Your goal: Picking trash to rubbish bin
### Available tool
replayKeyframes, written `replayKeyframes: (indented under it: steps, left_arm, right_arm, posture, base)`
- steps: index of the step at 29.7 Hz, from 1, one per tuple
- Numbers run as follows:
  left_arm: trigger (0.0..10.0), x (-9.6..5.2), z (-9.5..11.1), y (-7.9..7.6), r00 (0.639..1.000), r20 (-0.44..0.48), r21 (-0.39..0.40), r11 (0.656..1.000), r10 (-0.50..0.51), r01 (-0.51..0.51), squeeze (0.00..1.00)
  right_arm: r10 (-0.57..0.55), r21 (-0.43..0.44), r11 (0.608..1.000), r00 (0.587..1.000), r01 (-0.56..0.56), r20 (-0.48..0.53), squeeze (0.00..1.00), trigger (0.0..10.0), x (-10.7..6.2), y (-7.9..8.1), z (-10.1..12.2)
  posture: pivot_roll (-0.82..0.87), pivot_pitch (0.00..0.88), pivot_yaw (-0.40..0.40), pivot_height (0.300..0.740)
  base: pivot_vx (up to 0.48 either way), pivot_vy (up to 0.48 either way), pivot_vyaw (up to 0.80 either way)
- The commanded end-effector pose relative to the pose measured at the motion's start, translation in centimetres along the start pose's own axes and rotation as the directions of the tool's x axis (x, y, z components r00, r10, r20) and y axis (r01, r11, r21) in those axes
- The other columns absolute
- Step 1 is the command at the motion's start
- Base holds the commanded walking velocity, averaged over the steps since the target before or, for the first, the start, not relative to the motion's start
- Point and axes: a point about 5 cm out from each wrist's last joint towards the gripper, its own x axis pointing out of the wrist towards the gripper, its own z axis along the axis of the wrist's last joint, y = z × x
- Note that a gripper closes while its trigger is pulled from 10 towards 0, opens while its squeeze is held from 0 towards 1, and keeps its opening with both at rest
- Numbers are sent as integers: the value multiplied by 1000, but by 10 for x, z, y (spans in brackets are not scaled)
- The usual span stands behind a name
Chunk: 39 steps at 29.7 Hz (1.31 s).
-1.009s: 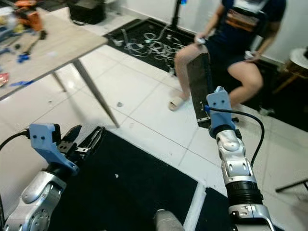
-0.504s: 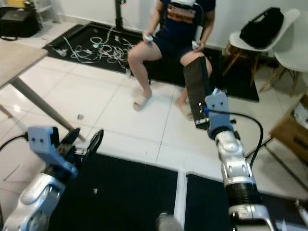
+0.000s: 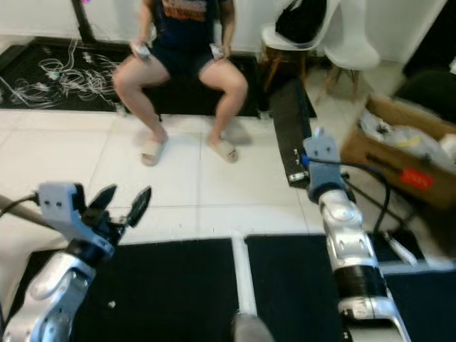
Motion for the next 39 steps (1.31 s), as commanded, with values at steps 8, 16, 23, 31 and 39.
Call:
replayKeyframes:
  steps: [8,16,23,31,39]
  left_arm:
    - [10000,0,-1,-2,1000,-6,-13,1000,-10,10,0]
    - [10000,0,-2,2,999,-42,-11,1000,-24,24,0]
    - [10000,1,-2,9,996,-76,-3,999,-46,46,0]
    - [10000,2,3,9,999,-38,24,999,-24,25,0]
    - [10000,2,3,8,999,-35,27,999,-25,26,0]
  right_arm:
    - [-1,5,1000,1000,2,-4,0,10000,0,-1,-1]
    - [-25,45,999,999,24,31,0,10000,1,2,4]
    - [-45,31,999,998,43,53,0,10000,0,10,9]
    - [-15,36,999,999,13,48,0,10000,3,12,8]
    - [-11,32,999,999,9,48,0,10000,5,13,9]
  posture:
    - [-103,0,-50,740]
    - [-120,0,49,740]
    - [-123,0,77,740]
    - [-103,0,38,740]
    - [-100,0,30,740]
  base:
    - [0,0,-800]
    - [0,0,-800]
    - [0,0,-800]
    - [0,0,-800]
    - [0,0,-800]
